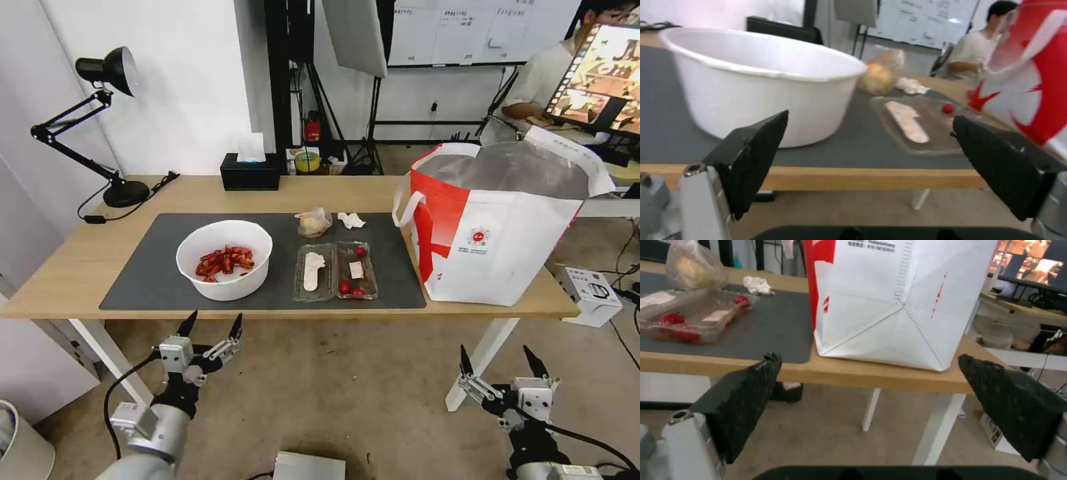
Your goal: Pick up the trash from the table and place it into the takeout bag.
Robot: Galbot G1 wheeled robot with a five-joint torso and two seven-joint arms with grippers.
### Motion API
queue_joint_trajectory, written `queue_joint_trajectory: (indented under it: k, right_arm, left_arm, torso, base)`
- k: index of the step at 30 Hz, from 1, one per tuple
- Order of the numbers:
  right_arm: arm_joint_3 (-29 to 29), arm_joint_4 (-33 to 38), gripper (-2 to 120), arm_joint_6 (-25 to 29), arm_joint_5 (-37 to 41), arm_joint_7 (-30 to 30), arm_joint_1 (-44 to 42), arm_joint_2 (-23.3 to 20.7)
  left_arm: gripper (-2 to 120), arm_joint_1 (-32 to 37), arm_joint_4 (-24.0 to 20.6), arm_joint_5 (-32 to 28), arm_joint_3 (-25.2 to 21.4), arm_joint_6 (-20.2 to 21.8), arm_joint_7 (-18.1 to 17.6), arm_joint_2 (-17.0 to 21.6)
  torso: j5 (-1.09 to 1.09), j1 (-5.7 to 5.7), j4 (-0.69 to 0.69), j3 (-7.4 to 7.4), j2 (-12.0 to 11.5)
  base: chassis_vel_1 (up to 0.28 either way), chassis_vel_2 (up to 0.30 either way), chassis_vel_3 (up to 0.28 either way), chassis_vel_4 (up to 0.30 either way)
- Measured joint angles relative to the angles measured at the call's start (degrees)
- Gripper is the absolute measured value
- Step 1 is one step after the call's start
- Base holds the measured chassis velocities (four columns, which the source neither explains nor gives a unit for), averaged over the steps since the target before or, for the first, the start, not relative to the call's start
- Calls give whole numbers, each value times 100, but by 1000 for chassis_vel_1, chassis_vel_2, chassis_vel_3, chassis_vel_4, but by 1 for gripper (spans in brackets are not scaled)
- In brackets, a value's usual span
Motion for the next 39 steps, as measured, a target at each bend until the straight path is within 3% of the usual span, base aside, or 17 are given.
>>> queue_joint_trajectory:
  k: [5, 9, 12, 17, 22, 24, 26, 29, 39]
  right_arm:
    - [14, -23, 100, -2, 56, -13, 69, -44]
    - [31, -39, 100, -27, 130, -25, 119, -100]
    - [59, -36, 100, -62, 232, -52, 111, -211]
    - [80, 26, 100, -201, 382, -55, 82, -530]
    - [123, 37, 100, -252, 545, -51, -7, -903]
    - [199, 62, 100, -260, 672, -46, -130, -1135]
    - [221, 76, 100, -268, 722, -44, -164, -1218]
    - [280, 96, 100, -297, 856, -28, -272, -1477]
    - [314, 156, 100, -310, 840, -13, -479, -1521]
  left_arm:
    - [100, -30, -28, -64, 144, 7, 56, 53]
    - [100, -117, -130, -430, 395, 291, -28, 189]
    - [100, -425, -190, -971, 712, 741, -252, 357]
    - [100, -734, -163, -1697, 938, 1121, -524, 495]
    - [100, -761, -160, -2216, 947, 1225, -632, 546]
    - [100, -762, -231, -2856, 935, 1331, -747, 625]
    - [100, -769, -243, -3002, 928, 1357, -779, 650]
    - [100, -1024, -193, -3649, 1048, 1502, -977, 800]
    - [100, -1610, -70, -4854, 1727, 1609, -1805, 705]
  torso:
    - [1, 0, 1, 0, 0]
    - [2, 0, 0, 0, 0]
    - [1, 0, 0, 0, 0]
    - [1, 0, -1, 0, 0]
    - [1, 0, 1, 0, 0]
    - [2, 0, -1, 0, 0]
    - [2, 0, 0, 0, 0]
    - [1, -1, 0, 0, 1]
    - [1, -1, 0, 0, 1]
  base:
    - [0, 0, 0, 0]
    - [0, 0, 0, 0]
    - [0, 0, 0, 0]
    - [0, 0, 0, 0]
    - [0, 0, 0, 0]
    - [0, 0, 0, 0]
    - [0, 0, 0, 0]
    - [0, 0, 0, 0]
    - [0, 0, 0, 0]
